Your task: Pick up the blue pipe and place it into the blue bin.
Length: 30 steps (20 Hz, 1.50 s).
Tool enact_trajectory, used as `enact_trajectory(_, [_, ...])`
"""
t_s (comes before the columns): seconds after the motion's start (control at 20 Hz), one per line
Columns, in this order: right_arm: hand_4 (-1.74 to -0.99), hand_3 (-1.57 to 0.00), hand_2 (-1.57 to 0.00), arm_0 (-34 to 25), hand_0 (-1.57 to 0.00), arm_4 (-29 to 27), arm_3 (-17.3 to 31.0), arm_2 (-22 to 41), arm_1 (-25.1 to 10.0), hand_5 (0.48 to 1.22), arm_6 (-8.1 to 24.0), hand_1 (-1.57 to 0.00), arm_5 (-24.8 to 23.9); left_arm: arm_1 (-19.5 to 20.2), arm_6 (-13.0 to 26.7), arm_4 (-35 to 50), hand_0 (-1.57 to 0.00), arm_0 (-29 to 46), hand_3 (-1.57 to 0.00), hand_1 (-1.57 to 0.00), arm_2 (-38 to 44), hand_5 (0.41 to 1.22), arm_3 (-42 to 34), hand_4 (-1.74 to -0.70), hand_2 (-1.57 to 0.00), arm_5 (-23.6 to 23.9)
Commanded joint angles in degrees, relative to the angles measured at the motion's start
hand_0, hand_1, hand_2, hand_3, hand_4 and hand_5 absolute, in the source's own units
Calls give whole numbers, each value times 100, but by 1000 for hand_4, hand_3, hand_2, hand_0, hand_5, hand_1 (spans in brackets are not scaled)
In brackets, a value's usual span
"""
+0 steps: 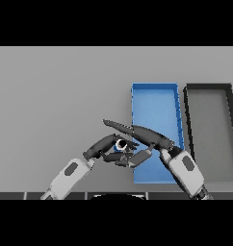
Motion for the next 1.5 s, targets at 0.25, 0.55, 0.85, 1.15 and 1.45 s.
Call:
enact_trajectory(0.25, [-1335, -296, -379, -659, -345, -14, 571, 162, 379, 507, 146, -375, 203, 221, 361, -362, -1182, -183, -1030, -1078, -58, 1221, 41, -1682, -1063, -73])
enact_trajectory(0.55, [-1526, -1080, -1230, -821, -1221, -668, 772, 292, 448, 728, 142, -1214, 322, 80, 550, -454, -1164, -73, -1065, -1128, 115, 1221, -22, -1634, -1051, -74])
enact_trajectory(0.85, [-1457, -1442, -1482, -838, -1479, -197, 771, 609, 270, 1092, -841, -1477, 113, -157, 369, -213, -1464, 95, -1438, -1455, 335, 1221, 2, -1713, -1372, -299])
enact_trajectory(1.15, [-1487, -1537, -1548, -880, -1547, -807, 736, 712, -25, 1187, -954, -1546, -300, -5, 204, -654, -925, 19, -853, -866, 290, 1221, -72, -1415, -781, -359])
enact_trajectory(1.45, [-1494, -1562, -1565, -916, -1565, -749, 690, 823, -14, 1212, -828, -1565, -292, 209, -44, -1176, -242, 3, -223, -226, 286, 930, 2, -999, -204, -615])
